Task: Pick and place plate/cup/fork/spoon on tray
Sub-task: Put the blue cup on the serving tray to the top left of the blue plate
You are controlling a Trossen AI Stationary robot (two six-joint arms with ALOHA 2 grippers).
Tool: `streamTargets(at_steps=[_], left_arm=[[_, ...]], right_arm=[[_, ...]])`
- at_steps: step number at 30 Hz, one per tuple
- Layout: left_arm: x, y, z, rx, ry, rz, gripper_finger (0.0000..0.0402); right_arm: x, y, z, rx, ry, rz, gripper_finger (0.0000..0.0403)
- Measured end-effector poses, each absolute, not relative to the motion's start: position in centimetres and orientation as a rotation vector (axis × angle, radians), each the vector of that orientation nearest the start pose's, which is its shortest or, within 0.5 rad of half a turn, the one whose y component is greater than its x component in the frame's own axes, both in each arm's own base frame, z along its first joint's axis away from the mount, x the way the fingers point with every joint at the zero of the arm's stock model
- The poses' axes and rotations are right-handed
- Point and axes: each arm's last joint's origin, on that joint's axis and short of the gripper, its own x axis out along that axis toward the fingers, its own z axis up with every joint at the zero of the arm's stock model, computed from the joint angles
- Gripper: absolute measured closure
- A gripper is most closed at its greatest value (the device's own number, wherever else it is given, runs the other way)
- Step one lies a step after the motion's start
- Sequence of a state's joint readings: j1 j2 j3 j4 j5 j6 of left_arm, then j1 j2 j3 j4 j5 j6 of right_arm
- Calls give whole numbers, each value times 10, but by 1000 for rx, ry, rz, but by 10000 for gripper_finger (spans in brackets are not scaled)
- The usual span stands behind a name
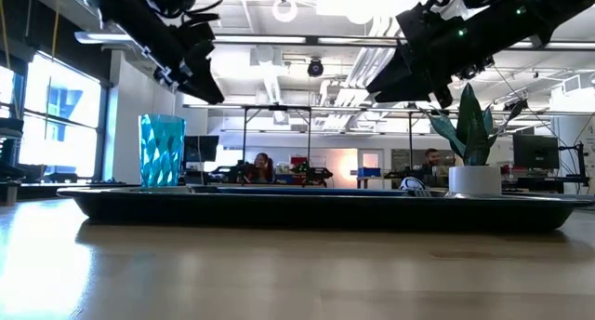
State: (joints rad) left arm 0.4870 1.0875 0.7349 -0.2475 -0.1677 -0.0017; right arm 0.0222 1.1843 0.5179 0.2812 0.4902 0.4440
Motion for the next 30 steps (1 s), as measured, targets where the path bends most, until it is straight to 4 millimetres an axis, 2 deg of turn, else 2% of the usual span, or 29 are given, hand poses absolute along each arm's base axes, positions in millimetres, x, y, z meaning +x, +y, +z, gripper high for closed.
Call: streamTargets(at_steps=[4,7,17,22,30], left_arm=[[193,129,271,-102,601,709,240],[190,138,275,-65,625,729,237],[192,162,250,-132,732,679,242],[193,166,245,-131,760,706,233],[189,164,252,-107,740,748,219]], right_arm=[[237,-15,208,326,278,-522,261],[237,-19,207,308,300,-509,261],[234,-28,203,316,341,-557,261],[233,-30,203,311,339,-570,261],[233,-36,203,316,335,-593,261]])
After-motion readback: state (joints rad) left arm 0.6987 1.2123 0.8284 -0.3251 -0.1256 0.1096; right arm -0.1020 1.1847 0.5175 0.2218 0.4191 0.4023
